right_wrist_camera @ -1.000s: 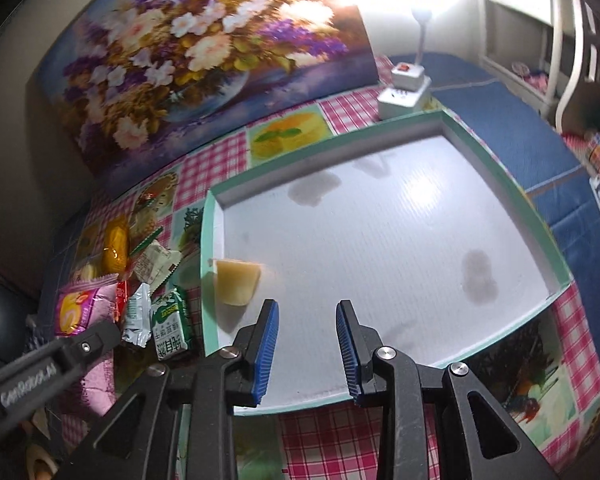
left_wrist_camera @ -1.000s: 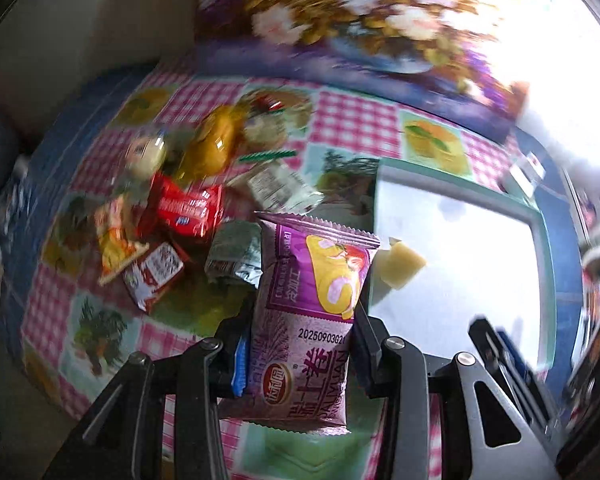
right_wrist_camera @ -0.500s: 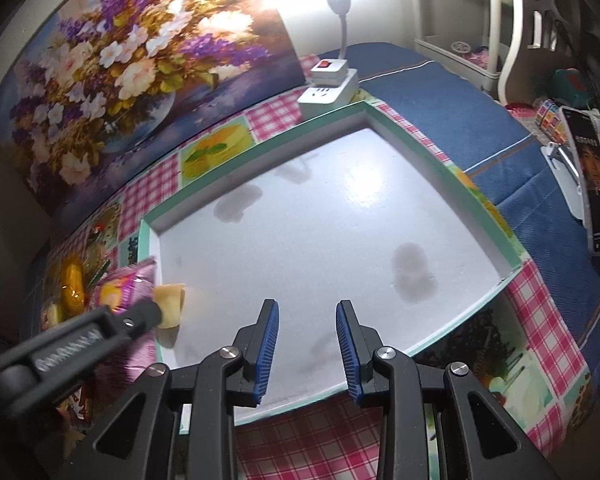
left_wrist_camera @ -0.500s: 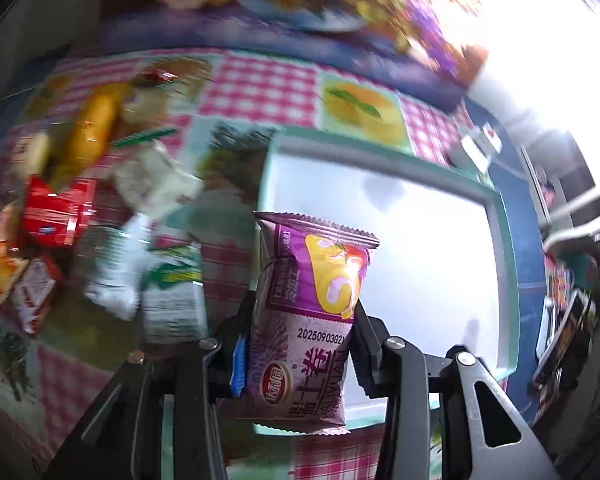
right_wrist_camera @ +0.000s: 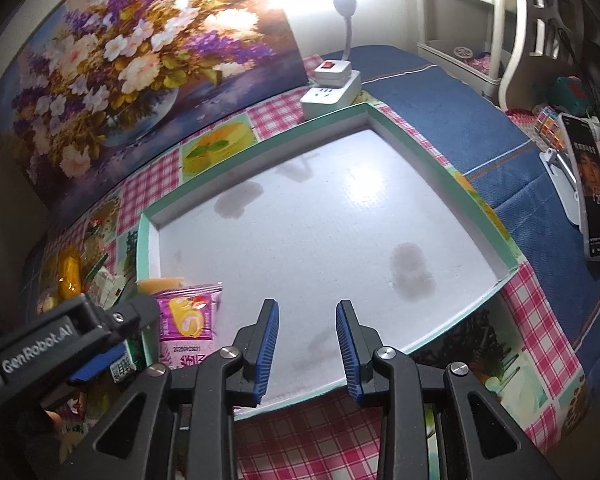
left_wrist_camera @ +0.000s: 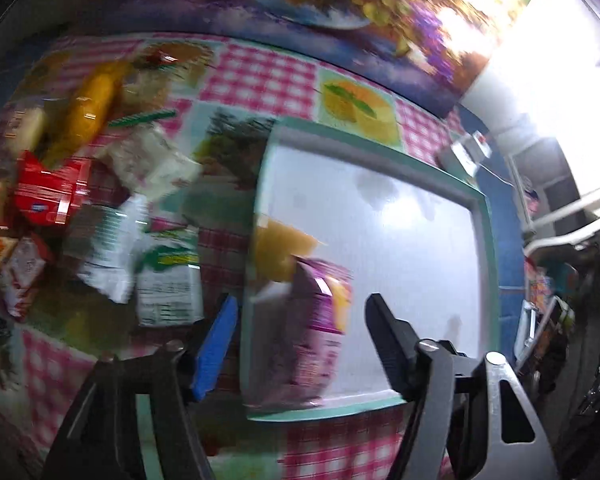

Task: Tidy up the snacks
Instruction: 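Carry the pudding cup into the white tray and release while left gripper drops the pink bag beside it, then withdraw both open grippers from the tray back toward the snack pile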

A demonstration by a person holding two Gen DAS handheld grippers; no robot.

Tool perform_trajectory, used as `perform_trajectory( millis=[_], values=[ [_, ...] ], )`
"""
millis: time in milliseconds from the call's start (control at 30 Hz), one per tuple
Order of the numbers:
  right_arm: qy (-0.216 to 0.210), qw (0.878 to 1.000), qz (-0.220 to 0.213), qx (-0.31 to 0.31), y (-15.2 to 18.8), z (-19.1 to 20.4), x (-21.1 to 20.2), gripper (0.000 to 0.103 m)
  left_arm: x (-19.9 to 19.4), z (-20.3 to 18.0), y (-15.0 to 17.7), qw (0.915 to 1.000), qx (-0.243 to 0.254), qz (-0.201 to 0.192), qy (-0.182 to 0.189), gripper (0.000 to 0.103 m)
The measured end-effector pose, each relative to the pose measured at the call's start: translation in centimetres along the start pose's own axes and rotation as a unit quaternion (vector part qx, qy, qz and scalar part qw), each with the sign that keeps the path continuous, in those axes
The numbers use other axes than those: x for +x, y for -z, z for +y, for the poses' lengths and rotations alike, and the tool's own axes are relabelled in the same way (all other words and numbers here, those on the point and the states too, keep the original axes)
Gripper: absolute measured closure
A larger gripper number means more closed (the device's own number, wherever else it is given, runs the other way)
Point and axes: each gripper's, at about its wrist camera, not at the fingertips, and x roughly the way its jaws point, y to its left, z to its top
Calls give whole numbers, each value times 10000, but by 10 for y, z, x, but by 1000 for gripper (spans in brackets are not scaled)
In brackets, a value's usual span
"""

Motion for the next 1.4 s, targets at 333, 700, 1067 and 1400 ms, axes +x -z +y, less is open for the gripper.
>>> perform_trajectory(
  millis=[333,700,1067,1400],
  values=[
    [-128,9959,388,-803,13,37,20,26,-30,95,2,9793,-870,-562,-1741,5],
    [-239,9946,375,-935,17,41,21,0,-56,140,9,9662,-1470,-1033,-1846,5],
    [-741,9934,-17,-879,8,60,0,0,-73,163,8,9573,-1553,-1296,-2065,5],
    [-673,9947,-311,-707,-5,82,-13,0,-91,182,6,9531,-1409,-1492,-2225,5]
  ],
)
